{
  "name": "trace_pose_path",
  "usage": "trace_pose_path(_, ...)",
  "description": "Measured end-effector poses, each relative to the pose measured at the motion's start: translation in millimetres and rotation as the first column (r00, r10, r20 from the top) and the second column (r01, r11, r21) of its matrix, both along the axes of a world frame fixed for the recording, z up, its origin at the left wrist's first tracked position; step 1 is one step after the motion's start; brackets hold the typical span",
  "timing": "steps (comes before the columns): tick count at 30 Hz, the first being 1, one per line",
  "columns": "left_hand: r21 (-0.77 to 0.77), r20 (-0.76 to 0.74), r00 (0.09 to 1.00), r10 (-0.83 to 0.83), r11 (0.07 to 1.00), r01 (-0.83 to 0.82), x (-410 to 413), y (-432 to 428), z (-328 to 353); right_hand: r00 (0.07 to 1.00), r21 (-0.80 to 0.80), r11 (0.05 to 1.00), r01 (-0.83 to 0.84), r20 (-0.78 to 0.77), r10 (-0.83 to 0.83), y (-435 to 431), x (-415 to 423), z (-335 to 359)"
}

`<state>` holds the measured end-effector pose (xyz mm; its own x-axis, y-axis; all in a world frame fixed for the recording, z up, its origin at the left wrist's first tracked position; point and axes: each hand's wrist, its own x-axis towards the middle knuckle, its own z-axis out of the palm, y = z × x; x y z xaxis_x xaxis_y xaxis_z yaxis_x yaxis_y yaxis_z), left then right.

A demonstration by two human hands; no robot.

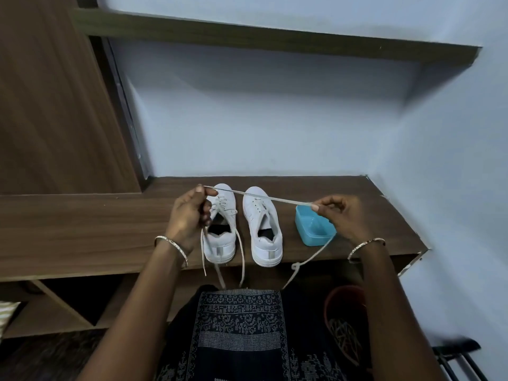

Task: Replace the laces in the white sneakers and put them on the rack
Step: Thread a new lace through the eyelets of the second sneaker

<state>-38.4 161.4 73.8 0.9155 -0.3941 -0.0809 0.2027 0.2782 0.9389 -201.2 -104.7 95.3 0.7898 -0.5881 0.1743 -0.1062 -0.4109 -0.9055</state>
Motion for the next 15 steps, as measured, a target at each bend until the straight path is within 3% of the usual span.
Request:
trace_pose_path(4, 0.087, 0.060, 0.997, -0.039, 0.996, 0.034, 0.4, 2.4, 6.5, 0.987, 0.130, 0.987, 0.095, 0.115, -0.110, 3.1, -1.1, 7.1)
trace_pose_path(11, 0.375, 0.255, 0.899, -0.356, 0.893, 0.248, -27.9, -19.2, 34.3, 0.985, 0.319, 0.937, -0.143, 0.135, 0.104, 42.1, 11.1, 33.8)
trace_pose_path(15, 0.411, 0.332, 0.784, -0.524, 0.829, 0.380, -54.9, -43.7, 33.4, 0.962, 0.393, 0.885, -0.252, 0.203, 0.183, 65.5, 19.9, 45.5)
